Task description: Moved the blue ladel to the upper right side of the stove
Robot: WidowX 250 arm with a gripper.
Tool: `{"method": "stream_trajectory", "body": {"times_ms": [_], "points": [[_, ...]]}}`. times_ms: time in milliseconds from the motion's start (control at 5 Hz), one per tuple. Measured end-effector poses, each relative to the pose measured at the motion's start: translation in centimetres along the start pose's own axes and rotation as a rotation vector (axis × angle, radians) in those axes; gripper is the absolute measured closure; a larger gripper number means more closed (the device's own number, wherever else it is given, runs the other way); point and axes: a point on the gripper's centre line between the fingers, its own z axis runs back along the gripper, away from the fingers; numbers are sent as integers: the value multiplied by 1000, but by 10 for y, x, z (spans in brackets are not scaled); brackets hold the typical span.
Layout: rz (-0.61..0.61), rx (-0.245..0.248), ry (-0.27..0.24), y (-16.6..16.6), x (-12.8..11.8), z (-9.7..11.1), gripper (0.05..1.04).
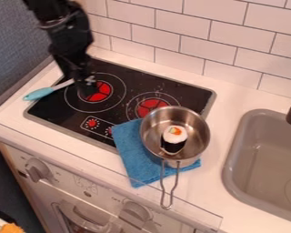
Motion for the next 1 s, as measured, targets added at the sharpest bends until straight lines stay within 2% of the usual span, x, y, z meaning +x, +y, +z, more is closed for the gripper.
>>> {"method": "stream_trajectory", "body": {"times_ms": [400, 1000], "points": [[18, 14, 30, 44, -13, -23, 84], [46, 37, 86, 76, -34, -54, 84]]}}
